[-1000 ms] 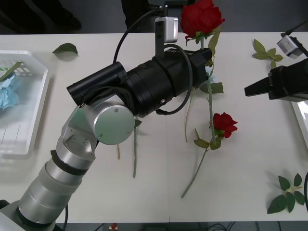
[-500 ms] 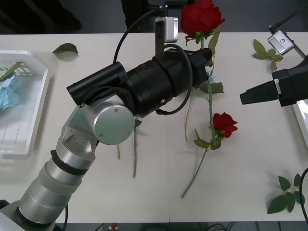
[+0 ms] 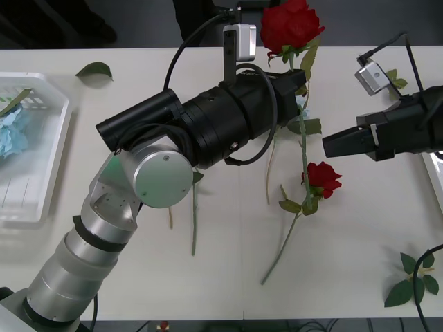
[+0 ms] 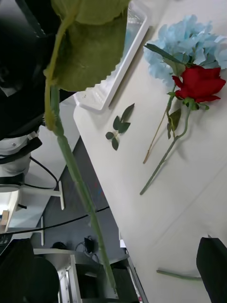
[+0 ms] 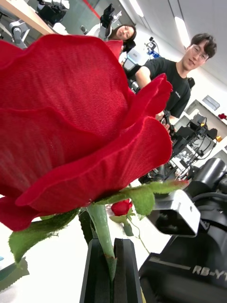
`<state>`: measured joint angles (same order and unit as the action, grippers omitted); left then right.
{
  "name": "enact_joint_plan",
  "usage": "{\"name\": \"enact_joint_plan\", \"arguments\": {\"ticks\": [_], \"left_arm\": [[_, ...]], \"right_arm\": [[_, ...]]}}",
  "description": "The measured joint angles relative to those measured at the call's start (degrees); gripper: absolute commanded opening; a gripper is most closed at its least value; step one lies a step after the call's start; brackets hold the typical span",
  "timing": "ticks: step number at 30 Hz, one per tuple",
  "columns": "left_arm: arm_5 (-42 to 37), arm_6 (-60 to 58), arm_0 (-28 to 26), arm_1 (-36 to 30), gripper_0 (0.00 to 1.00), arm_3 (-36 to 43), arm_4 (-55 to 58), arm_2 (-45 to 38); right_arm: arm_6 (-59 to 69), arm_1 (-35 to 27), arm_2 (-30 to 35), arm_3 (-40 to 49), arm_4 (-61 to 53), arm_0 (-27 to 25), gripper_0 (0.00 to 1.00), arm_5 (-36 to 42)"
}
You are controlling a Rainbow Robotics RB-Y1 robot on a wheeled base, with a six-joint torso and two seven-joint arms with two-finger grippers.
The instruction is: Place the red flowers into the right box and the blue flowers into the left box. If a person shows an open palm, hand one flower to the person first, then continue sorting.
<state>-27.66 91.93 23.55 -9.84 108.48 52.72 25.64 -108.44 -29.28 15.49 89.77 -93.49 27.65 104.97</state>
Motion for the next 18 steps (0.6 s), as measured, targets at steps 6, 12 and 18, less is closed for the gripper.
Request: {"name": "enact_joint_plan", "arguments": {"ticks": [6, 12, 18], "left_arm": [[0.0, 0.0, 0.0, 0.0, 0.0, 0.0, 0.0, 0.0], [0.0, 0.0, 0.0, 0.0, 0.0, 0.0, 0.0, 0.0], [0.0, 0.0, 0.0, 0.0, 0.0, 0.0, 0.0, 0.0]], "right_arm": [[0.0, 1.0, -2.6, 0.0, -1.8, 0.0, 1.0, -2.3], [0.0, 3.0, -2.8, 0.0, -3.0, 0.0, 0.1, -3.4], [0.0, 3.0, -4.5, 0.0, -3.6, 0.0, 0.0, -4.2]]}}
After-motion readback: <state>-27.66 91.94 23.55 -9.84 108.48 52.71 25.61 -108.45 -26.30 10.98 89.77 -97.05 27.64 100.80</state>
